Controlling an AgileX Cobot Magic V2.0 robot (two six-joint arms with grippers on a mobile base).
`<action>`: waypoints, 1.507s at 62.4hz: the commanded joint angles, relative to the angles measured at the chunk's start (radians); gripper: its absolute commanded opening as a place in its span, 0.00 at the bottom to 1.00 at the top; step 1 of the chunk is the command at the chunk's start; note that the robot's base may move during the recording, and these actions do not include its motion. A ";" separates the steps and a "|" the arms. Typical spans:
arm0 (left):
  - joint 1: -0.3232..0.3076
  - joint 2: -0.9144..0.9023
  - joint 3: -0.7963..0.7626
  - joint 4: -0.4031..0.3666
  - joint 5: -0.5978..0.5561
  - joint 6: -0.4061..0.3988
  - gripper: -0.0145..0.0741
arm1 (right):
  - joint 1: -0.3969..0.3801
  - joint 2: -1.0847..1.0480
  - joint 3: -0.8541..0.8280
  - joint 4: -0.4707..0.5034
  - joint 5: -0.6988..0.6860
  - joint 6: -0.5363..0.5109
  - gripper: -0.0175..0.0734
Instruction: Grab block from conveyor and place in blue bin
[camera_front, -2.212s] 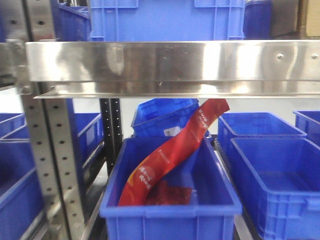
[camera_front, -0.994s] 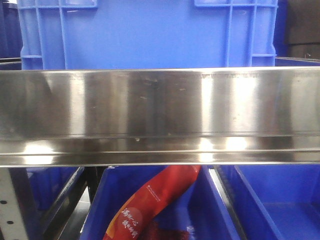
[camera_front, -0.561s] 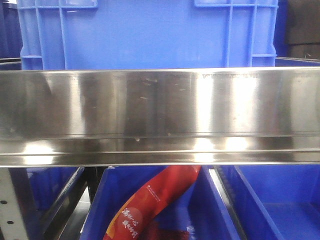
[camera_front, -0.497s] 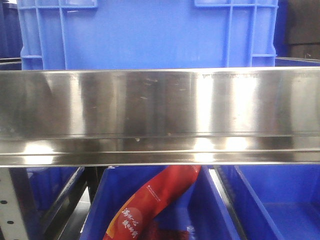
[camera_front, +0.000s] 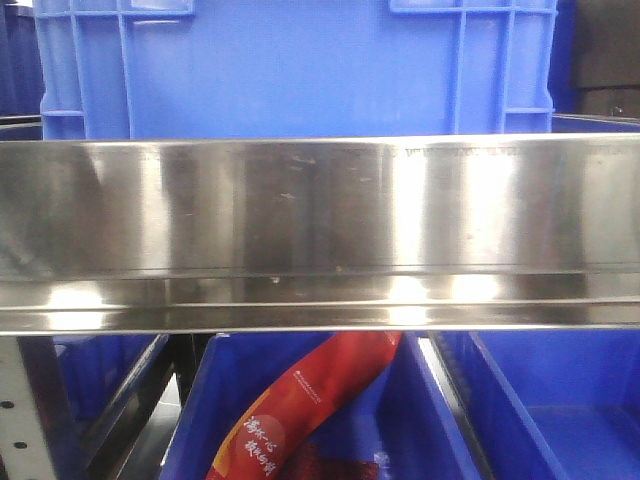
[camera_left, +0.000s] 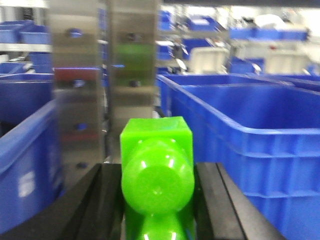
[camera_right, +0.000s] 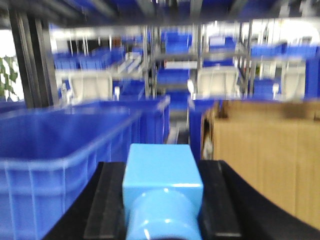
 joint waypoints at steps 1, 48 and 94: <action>-0.053 0.059 -0.068 -0.010 -0.010 0.035 0.04 | 0.000 0.022 -0.002 -0.008 -0.094 -0.002 0.01; -0.434 0.773 -0.493 -0.036 -0.246 0.022 0.04 | 0.363 0.705 -0.525 -0.008 0.005 -0.002 0.01; -0.434 0.971 -0.579 -0.152 -0.194 0.022 0.68 | 0.419 1.038 -0.651 -0.008 -0.006 -0.002 0.65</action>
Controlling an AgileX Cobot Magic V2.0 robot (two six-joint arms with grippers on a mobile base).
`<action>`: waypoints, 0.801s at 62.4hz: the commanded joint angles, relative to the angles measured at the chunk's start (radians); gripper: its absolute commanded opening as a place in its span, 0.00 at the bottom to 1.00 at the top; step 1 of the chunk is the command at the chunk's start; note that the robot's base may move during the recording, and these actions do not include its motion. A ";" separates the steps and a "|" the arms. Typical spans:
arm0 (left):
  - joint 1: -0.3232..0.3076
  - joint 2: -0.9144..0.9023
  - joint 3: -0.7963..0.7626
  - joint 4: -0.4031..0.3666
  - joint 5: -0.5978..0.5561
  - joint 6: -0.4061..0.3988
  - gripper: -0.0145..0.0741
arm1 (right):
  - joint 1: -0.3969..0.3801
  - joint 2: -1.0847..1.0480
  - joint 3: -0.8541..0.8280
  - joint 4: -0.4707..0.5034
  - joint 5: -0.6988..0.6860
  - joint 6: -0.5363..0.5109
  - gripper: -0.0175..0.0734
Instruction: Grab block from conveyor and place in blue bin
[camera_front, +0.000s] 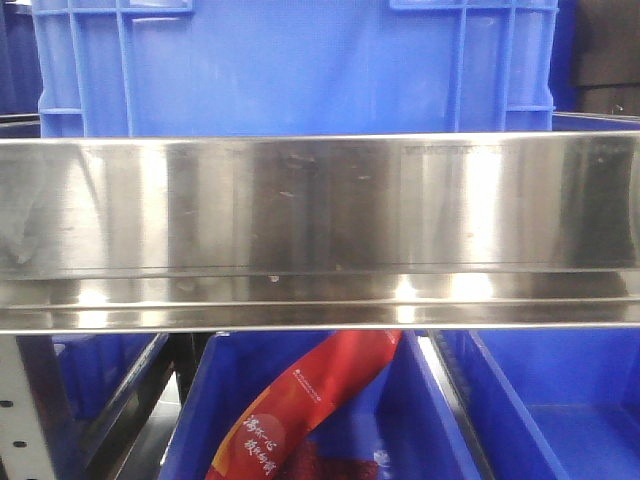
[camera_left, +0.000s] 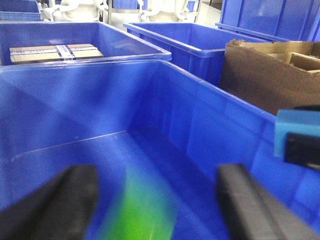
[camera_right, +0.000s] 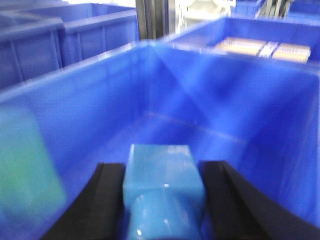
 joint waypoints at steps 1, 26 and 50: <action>-0.005 0.001 -0.009 0.002 -0.010 -0.004 0.68 | -0.001 0.004 -0.010 -0.004 -0.023 -0.004 0.67; -0.005 -0.071 -0.011 0.159 -0.017 -0.004 0.16 | -0.001 -0.111 -0.010 -0.006 0.041 -0.004 0.07; -0.005 -0.191 0.023 0.149 -0.045 -0.004 0.04 | -0.068 -0.222 -0.002 -0.008 -0.016 -0.004 0.01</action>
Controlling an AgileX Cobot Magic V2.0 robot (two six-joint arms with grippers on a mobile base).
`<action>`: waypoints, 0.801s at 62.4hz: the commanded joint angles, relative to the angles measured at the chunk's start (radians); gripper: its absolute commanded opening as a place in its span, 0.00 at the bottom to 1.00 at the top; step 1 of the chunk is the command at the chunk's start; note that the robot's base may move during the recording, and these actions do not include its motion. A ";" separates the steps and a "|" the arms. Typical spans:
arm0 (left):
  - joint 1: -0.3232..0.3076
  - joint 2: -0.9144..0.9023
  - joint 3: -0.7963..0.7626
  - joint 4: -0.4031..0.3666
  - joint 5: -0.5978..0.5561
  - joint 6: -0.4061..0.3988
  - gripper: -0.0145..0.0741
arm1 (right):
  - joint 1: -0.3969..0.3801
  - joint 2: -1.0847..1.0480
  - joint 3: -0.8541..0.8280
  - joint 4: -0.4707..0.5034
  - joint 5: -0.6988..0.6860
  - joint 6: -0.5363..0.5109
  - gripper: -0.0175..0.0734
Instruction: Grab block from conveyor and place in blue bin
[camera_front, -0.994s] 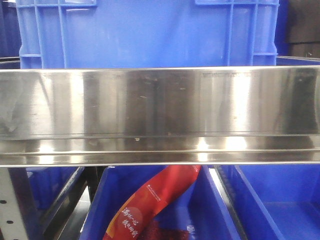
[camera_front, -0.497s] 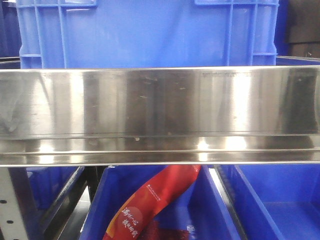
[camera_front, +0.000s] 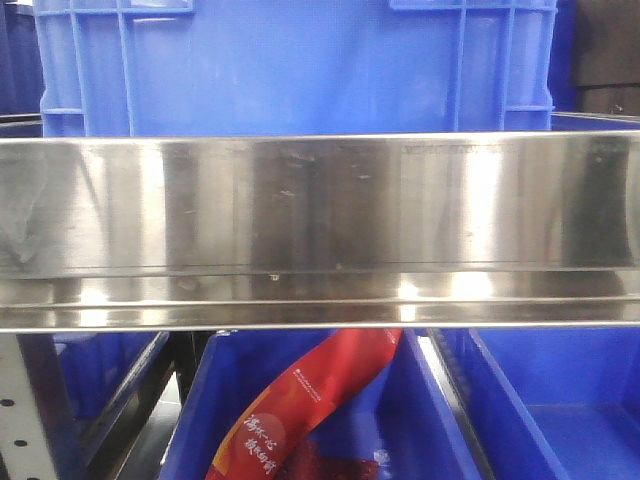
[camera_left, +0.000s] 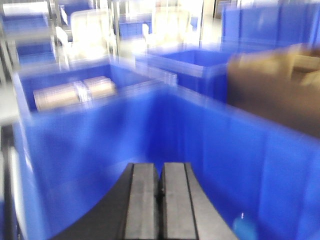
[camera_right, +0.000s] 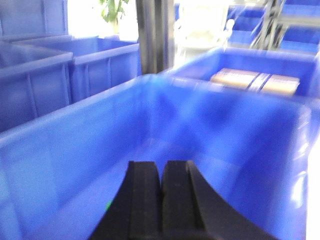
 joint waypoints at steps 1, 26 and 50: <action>-0.004 -0.061 0.027 -0.006 -0.052 -0.004 0.04 | -0.045 -0.060 0.004 -0.008 -0.024 -0.004 0.01; 0.019 -0.314 0.429 -0.130 -0.176 -0.004 0.04 | -0.184 -0.372 0.367 -0.008 -0.083 -0.004 0.01; 0.112 -0.568 0.674 -0.165 -0.165 -0.004 0.04 | -0.184 -0.775 0.744 -0.008 -0.056 -0.004 0.01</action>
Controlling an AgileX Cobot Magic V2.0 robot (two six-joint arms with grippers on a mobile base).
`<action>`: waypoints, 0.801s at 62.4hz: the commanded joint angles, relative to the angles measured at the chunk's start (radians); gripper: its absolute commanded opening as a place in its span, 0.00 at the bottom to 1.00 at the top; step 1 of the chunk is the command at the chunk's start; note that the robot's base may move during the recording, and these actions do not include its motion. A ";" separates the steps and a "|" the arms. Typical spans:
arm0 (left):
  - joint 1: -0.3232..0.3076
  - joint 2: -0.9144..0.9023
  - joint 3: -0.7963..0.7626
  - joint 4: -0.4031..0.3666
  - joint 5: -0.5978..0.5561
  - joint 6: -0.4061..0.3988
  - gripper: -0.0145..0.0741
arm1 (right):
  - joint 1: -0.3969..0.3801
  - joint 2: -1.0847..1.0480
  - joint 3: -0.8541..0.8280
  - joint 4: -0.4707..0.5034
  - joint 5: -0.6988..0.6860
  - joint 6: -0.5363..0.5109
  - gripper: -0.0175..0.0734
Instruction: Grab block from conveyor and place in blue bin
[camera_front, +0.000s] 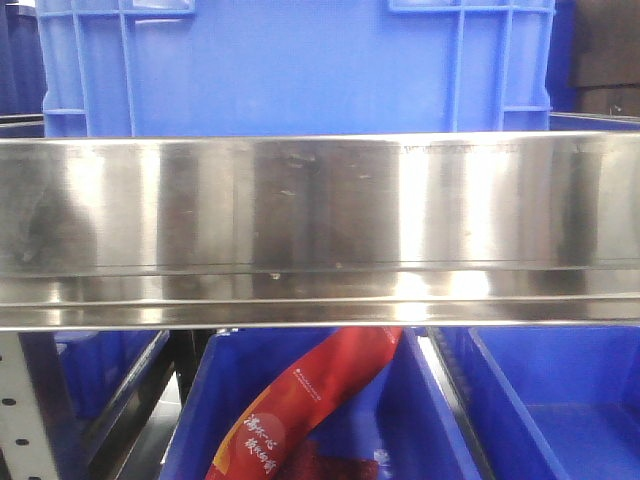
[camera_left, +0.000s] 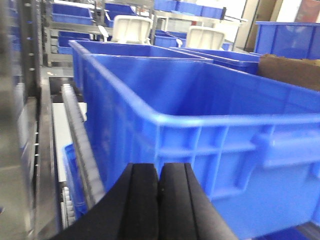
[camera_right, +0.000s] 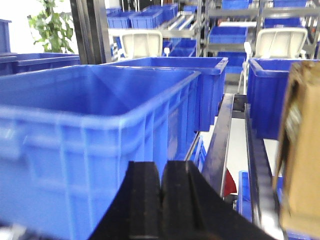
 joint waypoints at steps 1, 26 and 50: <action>0.006 -0.047 0.031 -0.010 -0.020 -0.004 0.04 | -0.003 -0.076 0.046 -0.006 0.021 -0.004 0.01; 0.006 -0.081 0.038 -0.010 -0.044 -0.004 0.04 | -0.003 -0.191 0.063 -0.006 0.079 -0.004 0.01; 0.006 -0.081 0.038 -0.010 -0.044 -0.004 0.04 | -0.047 -0.241 0.119 -0.146 0.043 -0.004 0.01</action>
